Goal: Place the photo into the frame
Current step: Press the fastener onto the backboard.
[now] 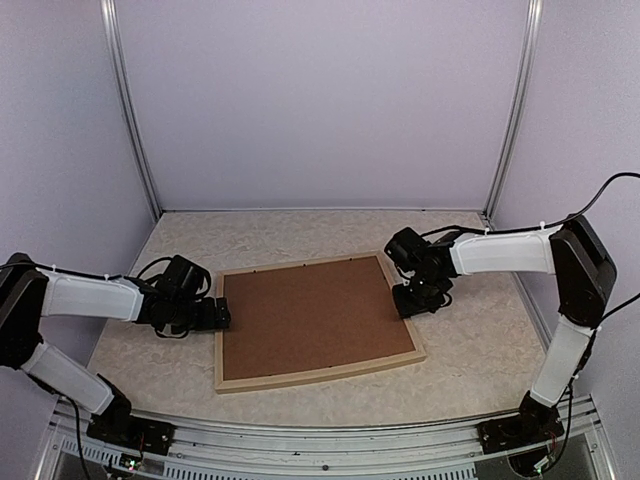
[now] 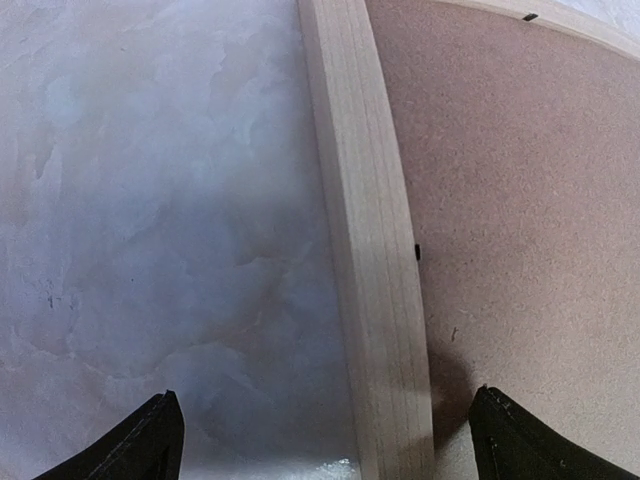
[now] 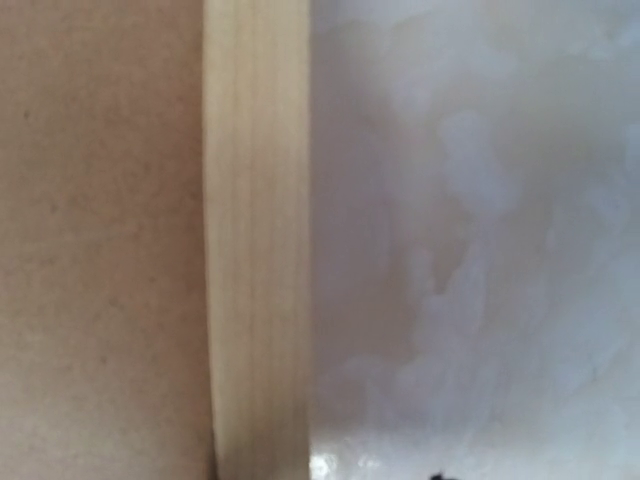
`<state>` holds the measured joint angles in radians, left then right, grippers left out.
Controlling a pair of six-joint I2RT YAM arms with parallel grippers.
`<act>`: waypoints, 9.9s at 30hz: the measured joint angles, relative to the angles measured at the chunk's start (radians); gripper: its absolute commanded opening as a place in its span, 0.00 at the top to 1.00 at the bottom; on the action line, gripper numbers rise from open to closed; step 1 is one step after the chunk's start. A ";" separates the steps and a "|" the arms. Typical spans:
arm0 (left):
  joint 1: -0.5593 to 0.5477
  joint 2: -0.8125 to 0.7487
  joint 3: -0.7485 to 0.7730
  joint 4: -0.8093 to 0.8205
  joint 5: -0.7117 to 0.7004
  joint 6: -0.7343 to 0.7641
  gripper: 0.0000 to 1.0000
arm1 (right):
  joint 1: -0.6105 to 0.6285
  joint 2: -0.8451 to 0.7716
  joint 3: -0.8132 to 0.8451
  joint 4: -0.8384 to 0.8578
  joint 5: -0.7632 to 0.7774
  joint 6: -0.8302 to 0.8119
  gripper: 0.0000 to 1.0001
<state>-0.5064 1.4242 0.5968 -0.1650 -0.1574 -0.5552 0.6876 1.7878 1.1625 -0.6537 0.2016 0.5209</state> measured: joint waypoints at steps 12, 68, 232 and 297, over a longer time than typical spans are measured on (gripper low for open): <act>-0.004 -0.003 -0.024 0.028 0.002 -0.025 0.08 | 0.001 -0.101 0.019 -0.001 -0.013 0.001 0.52; -0.225 0.166 0.116 0.104 0.093 -0.069 0.49 | -0.135 -0.121 -0.091 -0.145 0.139 -0.076 0.52; -0.190 0.138 0.128 0.018 0.052 -0.037 0.32 | -0.088 0.261 0.246 0.046 0.463 -0.106 0.52; -0.068 0.061 0.191 -0.115 -0.038 0.007 0.24 | -0.222 0.000 -0.045 0.217 -0.133 -0.153 0.52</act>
<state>-0.5743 1.4857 0.7876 -0.2798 -0.1955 -0.5484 0.4660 1.7878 1.1175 -0.4362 0.0685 0.3676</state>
